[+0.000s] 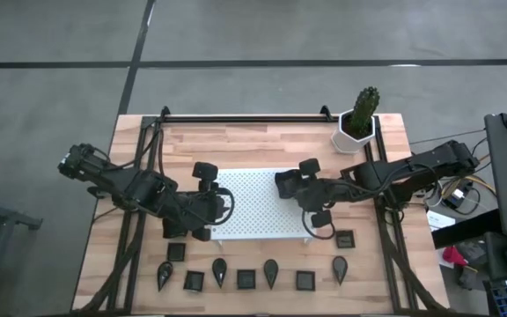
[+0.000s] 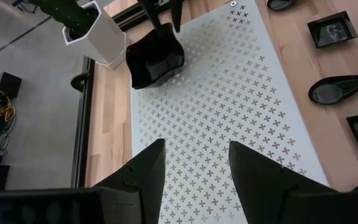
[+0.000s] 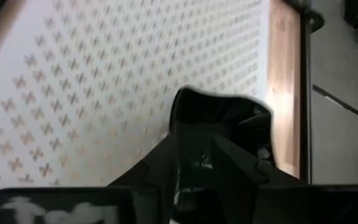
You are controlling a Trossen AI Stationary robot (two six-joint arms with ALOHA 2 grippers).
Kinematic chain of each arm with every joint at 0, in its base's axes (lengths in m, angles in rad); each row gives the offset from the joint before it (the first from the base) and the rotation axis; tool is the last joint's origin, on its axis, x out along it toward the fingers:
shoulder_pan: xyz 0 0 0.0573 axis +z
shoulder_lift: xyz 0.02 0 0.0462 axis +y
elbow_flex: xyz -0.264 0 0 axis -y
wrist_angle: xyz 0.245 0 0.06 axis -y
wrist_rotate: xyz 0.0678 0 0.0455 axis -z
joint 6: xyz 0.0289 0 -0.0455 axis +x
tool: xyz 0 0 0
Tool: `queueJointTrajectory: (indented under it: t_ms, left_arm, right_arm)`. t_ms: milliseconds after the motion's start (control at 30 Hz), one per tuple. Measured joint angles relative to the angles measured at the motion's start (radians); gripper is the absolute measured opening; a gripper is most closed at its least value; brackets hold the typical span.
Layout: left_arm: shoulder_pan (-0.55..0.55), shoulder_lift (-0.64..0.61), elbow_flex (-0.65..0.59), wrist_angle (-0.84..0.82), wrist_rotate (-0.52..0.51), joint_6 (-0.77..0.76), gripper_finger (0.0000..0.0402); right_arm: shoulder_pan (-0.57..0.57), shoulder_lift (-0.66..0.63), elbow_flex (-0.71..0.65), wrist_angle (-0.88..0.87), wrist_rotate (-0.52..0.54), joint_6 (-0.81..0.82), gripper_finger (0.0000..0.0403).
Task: Pick & Place Mini shaped plates
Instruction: Stack the distorted square plate on the other distorted square plate on the shelf
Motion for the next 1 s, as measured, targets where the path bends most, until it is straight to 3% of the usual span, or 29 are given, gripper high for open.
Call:
queueJointTrajectory:
  t_ms: [300, 433, 667, 1000]
  left_arm:
    - [-0.009, 0.000, -0.016, -0.160, 0.045, -0.222, 0.0172]
    - [-0.023, 0.000, -0.054, -0.229, 0.138, -0.368, 0.0172]
    - [-0.089, -0.009, -0.191, -0.246, 0.195, -0.548, 0.0172]
    - [-0.216, -0.038, -0.437, -0.242, 0.196, -0.803, 0.0172]
  right_arm:
    - [0.043, -0.008, 0.069, -0.004, -0.001, 0.095, 0.0123]
    - [0.066, -0.007, 0.066, -0.001, -0.004, 0.109, 0.0123]
    - [0.091, -0.007, 0.058, 0.003, -0.004, 0.151, 0.0123]
    - [0.104, -0.007, 0.051, 0.025, -0.005, 0.154, 0.0112]
